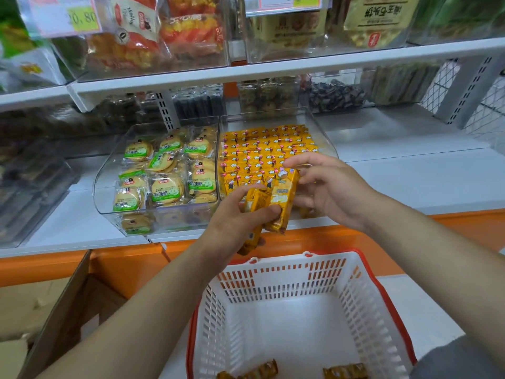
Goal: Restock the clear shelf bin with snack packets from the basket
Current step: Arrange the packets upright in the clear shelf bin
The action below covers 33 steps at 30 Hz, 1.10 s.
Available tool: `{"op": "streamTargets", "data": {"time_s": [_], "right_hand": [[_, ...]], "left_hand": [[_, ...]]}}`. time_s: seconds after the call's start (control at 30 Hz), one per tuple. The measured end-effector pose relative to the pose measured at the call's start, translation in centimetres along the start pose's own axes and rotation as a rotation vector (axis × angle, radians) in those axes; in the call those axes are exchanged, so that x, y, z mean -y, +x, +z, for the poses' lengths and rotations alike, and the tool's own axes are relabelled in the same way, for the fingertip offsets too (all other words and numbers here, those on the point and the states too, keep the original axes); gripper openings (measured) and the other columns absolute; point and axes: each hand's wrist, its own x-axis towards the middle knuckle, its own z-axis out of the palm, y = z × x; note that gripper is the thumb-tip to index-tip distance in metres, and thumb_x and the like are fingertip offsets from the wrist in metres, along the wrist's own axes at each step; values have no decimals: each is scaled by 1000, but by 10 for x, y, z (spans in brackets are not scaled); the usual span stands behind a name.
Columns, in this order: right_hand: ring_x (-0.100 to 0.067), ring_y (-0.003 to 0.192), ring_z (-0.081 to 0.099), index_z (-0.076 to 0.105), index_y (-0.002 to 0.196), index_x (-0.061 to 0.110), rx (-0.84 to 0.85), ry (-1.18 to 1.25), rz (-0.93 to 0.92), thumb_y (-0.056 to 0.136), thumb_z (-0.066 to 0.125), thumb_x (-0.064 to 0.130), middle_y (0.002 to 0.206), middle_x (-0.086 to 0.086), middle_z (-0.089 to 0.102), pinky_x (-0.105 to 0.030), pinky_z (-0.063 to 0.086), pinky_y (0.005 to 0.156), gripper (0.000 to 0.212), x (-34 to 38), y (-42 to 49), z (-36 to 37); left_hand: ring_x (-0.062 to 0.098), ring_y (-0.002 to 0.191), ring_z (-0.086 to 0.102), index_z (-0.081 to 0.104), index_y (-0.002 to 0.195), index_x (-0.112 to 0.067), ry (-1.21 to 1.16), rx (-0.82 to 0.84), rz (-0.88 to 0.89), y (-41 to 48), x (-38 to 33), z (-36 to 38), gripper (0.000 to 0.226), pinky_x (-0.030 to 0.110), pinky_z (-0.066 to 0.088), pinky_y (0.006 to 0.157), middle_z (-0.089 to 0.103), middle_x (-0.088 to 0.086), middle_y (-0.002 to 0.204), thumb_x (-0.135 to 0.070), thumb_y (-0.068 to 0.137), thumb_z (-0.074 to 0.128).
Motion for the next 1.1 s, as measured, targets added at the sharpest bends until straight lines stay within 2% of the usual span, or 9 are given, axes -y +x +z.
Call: {"op": "streamTargets", "data": {"time_s": [0.13,0.2,0.3,0.5,0.6,0.67,0.77,0.9,1.1], "right_hand": [[-19,86,70,72,96,31,-53,-383,-68,90,68,26,96,-1,72,-29,56,66,9,1,1,-3],[-19,74,69,69,97,31,-52,-547,-103,87,76,27,96,-2,70,-23,55,60,13,0,1,-5],[-23,64,69,61,90,19,25,-594,-58,81,81,19,92,-7,63,-29,56,59,22,2,-2,-8],[-8,64,60,61,66,28,155,-687,82,73,77,49,70,3,64,-28,48,62,27,-7,-9,1],[-6,78,70,65,97,26,242,-627,82,85,77,25,87,4,75,-24,50,68,17,-11,-7,9],[-12,87,72,60,118,32,266,-581,122,85,77,12,96,5,73,-26,52,65,42,-8,-6,5],[-13,66,62,60,119,41,104,-517,25,85,73,5,100,-2,58,-23,46,49,52,1,0,-8],[-7,72,61,61,99,37,-248,-567,-273,79,80,14,104,4,59,-24,50,65,36,10,15,-27],[-19,88,63,55,96,35,-363,-1124,-366,75,85,26,101,9,65,-34,51,75,37,-8,33,-46]], "left_hand": [[15,72,76,63,120,-31,30,-40,9,1,-1,-2,52,25,54,53,78,-8,87,-31,74,87],[16,71,75,62,117,-28,58,-73,19,2,-1,-4,45,26,55,54,77,-9,86,-25,79,86],[11,71,74,62,113,-23,95,-125,22,2,-2,-7,42,24,54,55,78,-10,88,-25,79,86],[14,76,74,62,114,-17,100,-148,62,1,-7,-10,43,21,54,55,79,-2,96,-27,79,85],[10,73,73,63,112,-18,87,-118,64,0,-8,-8,37,22,54,55,78,-5,91,-25,81,83],[11,74,72,64,114,-17,51,-118,37,-1,-10,-10,34,24,55,57,77,-4,86,-27,85,80],[23,87,71,65,117,-14,15,-131,-19,1,-12,-18,27,34,56,66,76,11,104,-22,92,72],[22,90,70,64,121,-16,-20,-90,-55,3,-11,-22,26,39,58,72,75,10,113,-7,97,62],[20,86,70,62,124,-23,25,-81,-6,3,-6,-24,35,40,57,75,75,8,107,-2,96,65]]}}
